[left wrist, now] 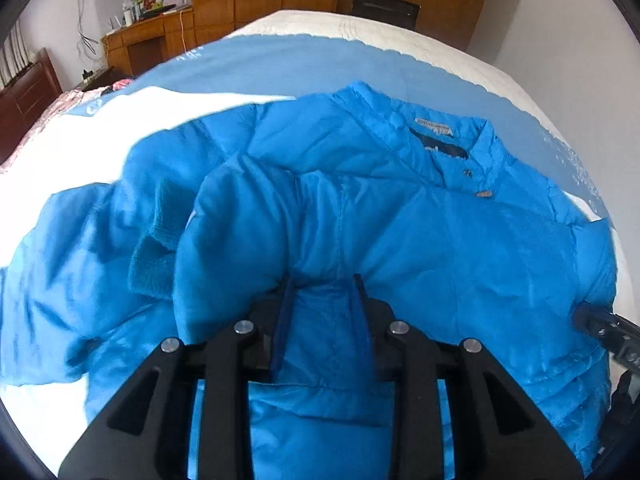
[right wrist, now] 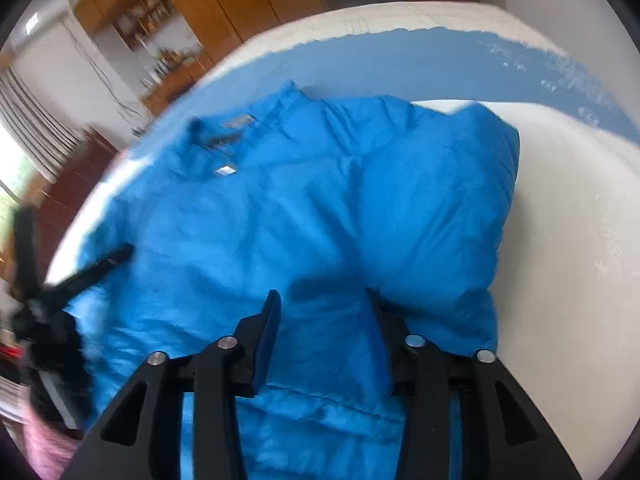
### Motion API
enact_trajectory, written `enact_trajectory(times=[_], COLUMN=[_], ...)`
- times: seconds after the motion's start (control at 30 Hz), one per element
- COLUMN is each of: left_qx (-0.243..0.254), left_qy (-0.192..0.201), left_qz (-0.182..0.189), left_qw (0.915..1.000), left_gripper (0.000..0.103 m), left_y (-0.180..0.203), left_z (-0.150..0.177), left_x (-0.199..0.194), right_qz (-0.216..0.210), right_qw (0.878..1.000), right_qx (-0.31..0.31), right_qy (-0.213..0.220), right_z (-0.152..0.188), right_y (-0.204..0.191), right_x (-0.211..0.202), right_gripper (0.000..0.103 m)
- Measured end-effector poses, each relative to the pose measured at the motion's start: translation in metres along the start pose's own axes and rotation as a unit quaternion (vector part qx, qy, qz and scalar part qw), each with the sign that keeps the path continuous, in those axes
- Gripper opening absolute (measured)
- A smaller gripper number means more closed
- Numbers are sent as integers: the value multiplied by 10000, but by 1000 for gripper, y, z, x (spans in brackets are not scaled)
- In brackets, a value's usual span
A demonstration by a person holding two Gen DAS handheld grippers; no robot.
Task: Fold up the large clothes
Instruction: 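Grasp the other sleeve cuff with the left gripper and lift it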
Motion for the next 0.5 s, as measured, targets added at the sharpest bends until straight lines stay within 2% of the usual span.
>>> enact_trajectory(times=[0.07, 0.1, 0.13, 0.2, 0.3, 0.4, 0.43, 0.47, 0.5], left_qx=[-115, -183, -244, -451, -1089, -1939, -2319, -2559, -2866], left_qy=[191, 316, 423, 632, 756, 743, 689, 647, 590], left_qz=[183, 256, 251, -87, -751, -1336, -1726, -1953, -2212], left_qw=[9996, 9990, 9985, 9969, 9883, 9690, 9548, 9446, 9303], left_gripper=[48, 50, 52, 54, 55, 57, 58, 58, 58], left_y=[-9, -17, -27, -62, -133, -217, -255, -279, -306], left_z=[4, 6, 9, 19, 41, 70, 85, 95, 105], left_x=[-23, -35, -47, -74, -103, -127, -136, -141, -147], right_qz=[-185, -31, 302, 547, 512, 617, 648, 675, 724], right_qw=[9996, 9996, 9987, 9974, 9982, 9977, 9976, 9975, 9971], right_qx=[-88, -128, -161, -164, -20, 45, 49, 40, 13], right_qy=[184, 268, 365, 430, 322, 273, 246, 225, 215], right_z=[-2, -2, -2, -1, -5, -8, -8, -8, -9], right_y=[0, 0, 2, 8, 19, 27, 27, 27, 25], right_x=[-19, -26, -35, -45, -48, -46, -45, -43, -41], right_gripper=[47, 49, 50, 52, 52, 52, 52, 52, 52])
Point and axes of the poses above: each gripper's, at about its wrist camera, not at the fingertips, and x roughly the way its jaws point, y to its right, z to its underside, the point moved 2 cm from there along x, roughly the way its jaws point, and after that the axes turned 9 degrees about -y, right-handed, at the moved point
